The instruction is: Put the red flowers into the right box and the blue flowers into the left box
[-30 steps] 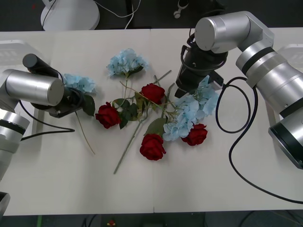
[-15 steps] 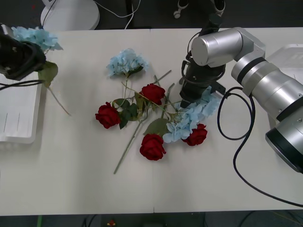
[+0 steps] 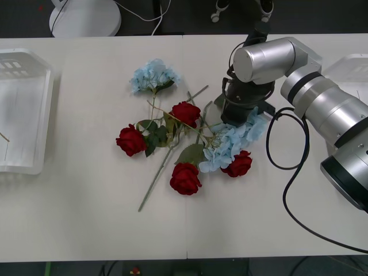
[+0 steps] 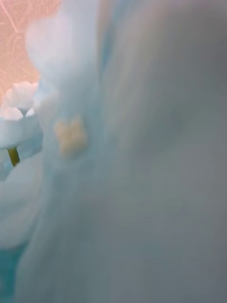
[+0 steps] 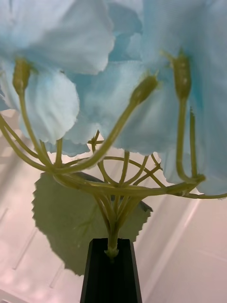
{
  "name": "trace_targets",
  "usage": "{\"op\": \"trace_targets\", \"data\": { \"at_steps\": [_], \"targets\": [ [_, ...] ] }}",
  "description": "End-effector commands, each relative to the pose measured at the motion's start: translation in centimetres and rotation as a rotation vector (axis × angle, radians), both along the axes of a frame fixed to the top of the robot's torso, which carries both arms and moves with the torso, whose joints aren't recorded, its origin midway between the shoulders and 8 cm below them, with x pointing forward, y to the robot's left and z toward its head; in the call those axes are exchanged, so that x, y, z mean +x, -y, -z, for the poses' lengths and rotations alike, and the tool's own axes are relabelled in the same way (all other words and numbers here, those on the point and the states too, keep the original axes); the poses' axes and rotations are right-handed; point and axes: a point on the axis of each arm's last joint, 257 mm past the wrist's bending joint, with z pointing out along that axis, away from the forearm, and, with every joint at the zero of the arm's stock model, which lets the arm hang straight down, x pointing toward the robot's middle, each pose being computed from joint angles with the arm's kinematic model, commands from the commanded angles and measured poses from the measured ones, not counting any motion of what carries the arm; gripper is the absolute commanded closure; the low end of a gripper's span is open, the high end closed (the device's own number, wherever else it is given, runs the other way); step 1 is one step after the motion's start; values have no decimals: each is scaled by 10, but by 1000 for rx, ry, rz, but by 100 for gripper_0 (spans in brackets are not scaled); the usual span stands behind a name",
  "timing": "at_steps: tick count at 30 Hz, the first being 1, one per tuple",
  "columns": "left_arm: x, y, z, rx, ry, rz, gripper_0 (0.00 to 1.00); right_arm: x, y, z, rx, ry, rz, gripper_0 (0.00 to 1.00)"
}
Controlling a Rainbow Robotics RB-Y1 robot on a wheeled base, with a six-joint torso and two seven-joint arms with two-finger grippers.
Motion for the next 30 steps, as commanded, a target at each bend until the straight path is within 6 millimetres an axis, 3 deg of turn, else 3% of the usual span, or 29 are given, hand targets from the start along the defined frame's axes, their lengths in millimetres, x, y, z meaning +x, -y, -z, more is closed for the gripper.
{"op": "trace_targets", "data": {
  "at_steps": [1,6,13,20,24,25,26,30],
  "targets": [
    [-6,-61,-44,167,50,0,100,11,-25,-23,-4,54,-90,98],
    [-11,-89,-21,191,39,-49,100,13,-23,-24,-6,57,-92,100],
    [-13,-104,6,234,27,-70,100,19,-11,-33,-17,76,-124,100],
    [-16,-99,20,191,32,-62,98,25,33,-54,-122,101,-338,100],
    [-14,-92,20,169,38,-48,67,27,60,-69,-230,134,-591,100],
    [-14,-92,20,169,38,-48,67,27,60,-69,-230,134,-591,100],
    [-13,-87,18,155,35,-33,54,29,74,-77,-284,151,-701,100],
    [-15,-73,11,136,14,1,44,36,89,-92,-360,191,-851,100]
  ]
}}
